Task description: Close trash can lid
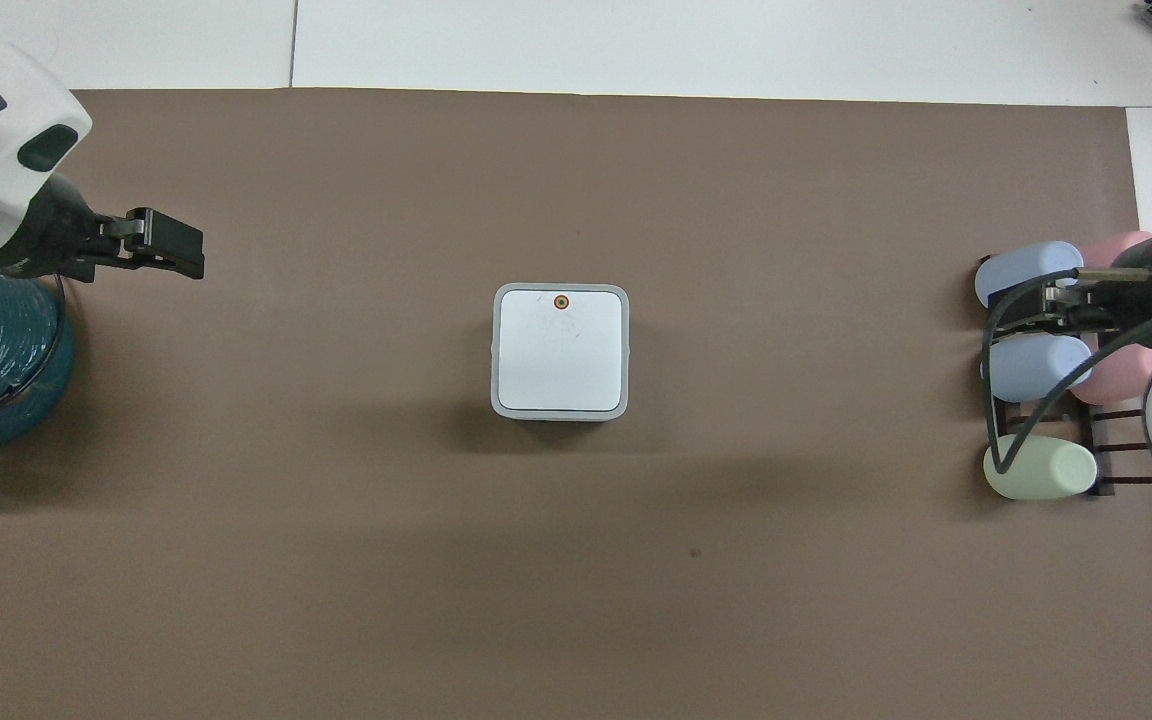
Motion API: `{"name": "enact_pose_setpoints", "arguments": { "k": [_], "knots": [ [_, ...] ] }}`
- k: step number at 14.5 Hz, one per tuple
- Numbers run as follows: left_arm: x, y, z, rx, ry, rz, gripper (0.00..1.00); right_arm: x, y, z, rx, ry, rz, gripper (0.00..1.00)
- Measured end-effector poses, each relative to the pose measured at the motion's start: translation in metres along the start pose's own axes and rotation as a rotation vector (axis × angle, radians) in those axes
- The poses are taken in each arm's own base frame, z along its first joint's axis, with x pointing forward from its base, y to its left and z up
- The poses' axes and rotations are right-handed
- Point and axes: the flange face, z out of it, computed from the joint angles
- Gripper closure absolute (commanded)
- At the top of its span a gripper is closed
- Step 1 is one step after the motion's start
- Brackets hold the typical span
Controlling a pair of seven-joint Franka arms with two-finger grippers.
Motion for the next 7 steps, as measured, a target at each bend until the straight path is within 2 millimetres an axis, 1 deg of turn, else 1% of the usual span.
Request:
{"name": "enact_pose_setpoints", "arguments": {
  "k": [2,5,6,7],
  "knots": [
    [-0.001,-0.007,0.001,0.031,-0.012,0.013,0.00,0.000,0.000,0.000,0.000,0.000,0.000,0.00],
    [-0.001,-0.032,-0.003,0.044,-0.012,0.023,0.00,0.000,0.000,0.000,0.000,0.000,0.000,0.00],
    [-0.001,-0.038,-0.004,0.045,-0.011,0.021,0.00,0.000,0.000,0.000,0.000,0.000,0.000,0.00],
    [-0.002,-0.040,-0.004,0.046,-0.011,0.020,0.00,0.000,0.000,0.000,0.000,0.000,0.000,0.00]
  ]
}}
